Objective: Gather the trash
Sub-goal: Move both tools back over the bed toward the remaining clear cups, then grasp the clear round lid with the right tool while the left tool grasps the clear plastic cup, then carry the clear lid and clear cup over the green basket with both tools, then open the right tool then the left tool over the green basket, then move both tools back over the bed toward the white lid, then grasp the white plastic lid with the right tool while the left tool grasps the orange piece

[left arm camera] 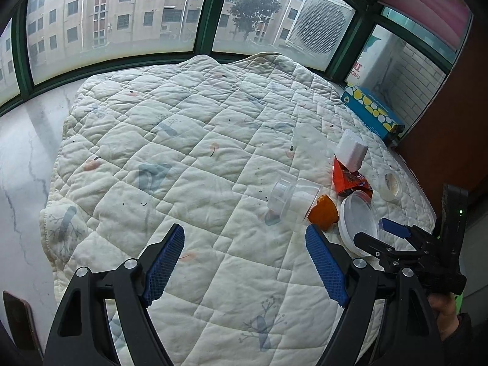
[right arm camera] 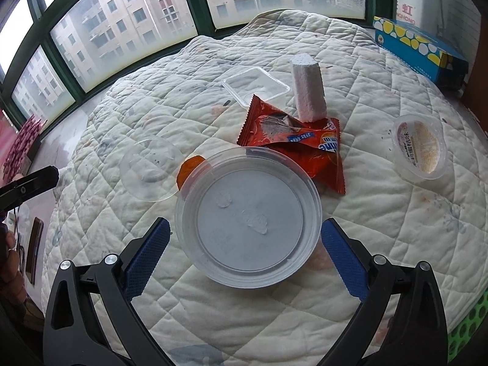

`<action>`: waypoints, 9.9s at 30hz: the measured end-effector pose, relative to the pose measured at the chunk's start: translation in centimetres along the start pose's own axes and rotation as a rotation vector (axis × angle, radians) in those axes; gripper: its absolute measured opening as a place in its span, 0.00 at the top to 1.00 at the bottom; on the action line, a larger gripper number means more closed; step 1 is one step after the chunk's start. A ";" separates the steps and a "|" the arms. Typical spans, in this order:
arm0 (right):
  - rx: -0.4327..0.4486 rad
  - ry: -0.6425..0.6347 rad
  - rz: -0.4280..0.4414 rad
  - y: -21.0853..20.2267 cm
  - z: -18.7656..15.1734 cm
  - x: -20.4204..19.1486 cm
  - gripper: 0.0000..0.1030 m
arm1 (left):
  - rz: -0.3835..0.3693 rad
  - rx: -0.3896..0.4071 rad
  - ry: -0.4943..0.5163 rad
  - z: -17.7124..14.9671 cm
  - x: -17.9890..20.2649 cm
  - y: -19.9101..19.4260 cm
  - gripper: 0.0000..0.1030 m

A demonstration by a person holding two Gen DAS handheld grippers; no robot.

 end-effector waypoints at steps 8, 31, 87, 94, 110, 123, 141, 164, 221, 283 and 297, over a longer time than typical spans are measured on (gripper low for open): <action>-0.007 0.022 0.010 0.5 0.2 0.4 0.05 | -0.006 -0.018 0.009 -0.3 0.4 0.8 0.24; -0.001 0.046 0.007 0.6 0.3 0.6 0.09 | -0.020 -0.053 0.051 -0.5 1.7 2.1 0.21; 0.283 0.216 -0.115 -18.3 -4.5 7.4 0.10 | -0.123 0.025 0.306 3.7 9.0 0.8 0.91; 0.310 0.260 -0.140 -20.1 -6.0 9.3 0.10 | -0.131 0.014 0.322 3.4 10.3 0.4 0.94; 0.315 0.290 -0.151 -20.8 -7.0 10.1 0.10 | -0.082 -0.074 0.277 -2.3 6.1 2.2 0.16; 0.306 0.274 -0.160 -20.7 -6.9 9.2 0.10 | -0.075 -0.152 0.257 -5.2 5.4 5.9 0.41; 0.353 0.312 -0.222 -23.5 -7.9 11.6 0.10 | -0.210 0.026 0.376 -0.6 15.4 -1.3 0.43; 0.377 0.491 -0.394 -28.7 -13.0 21.4 0.09 | -0.406 0.051 0.556 0.7 32.9 -2.4 0.43; 0.449 0.638 -0.461 -34.3 -19.8 25.7 0.06 | -0.558 -0.172 0.776 -9.4 48.3 1.4 0.28; 0.059 0.009 -0.006 -5.1 -2.4 0.3 0.06 | -0.023 0.016 0.106 1.8 4.9 -0.4 0.22; -0.042 -0.086 -0.072 1.9 -1.1 -0.2 0.06 | -0.011 -0.021 0.057 1.5 2.1 1.2 0.22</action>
Point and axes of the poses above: each gripper's, at about its wrist camera, not at the fingertips, and y roughly the way its jaws point, x to its right, z to its top, the point moved 4 cm from there along y, roughly the way its jaws point, and after that the axes turned 1 degree about y, right-handed, at the moved point
